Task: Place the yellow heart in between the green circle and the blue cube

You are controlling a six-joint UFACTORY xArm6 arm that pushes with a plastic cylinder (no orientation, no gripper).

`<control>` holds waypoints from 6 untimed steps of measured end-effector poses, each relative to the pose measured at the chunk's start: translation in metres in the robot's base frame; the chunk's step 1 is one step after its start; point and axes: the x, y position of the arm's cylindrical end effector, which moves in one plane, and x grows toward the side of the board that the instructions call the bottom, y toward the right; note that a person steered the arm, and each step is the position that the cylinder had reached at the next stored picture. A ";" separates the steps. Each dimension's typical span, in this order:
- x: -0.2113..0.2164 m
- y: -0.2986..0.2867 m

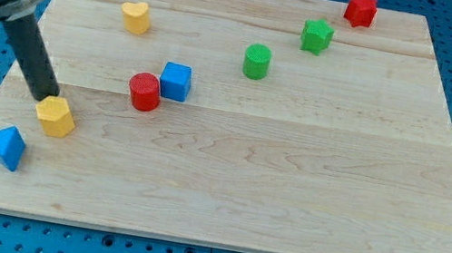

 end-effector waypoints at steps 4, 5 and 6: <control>-0.028 0.065; -0.067 0.060; -0.079 0.003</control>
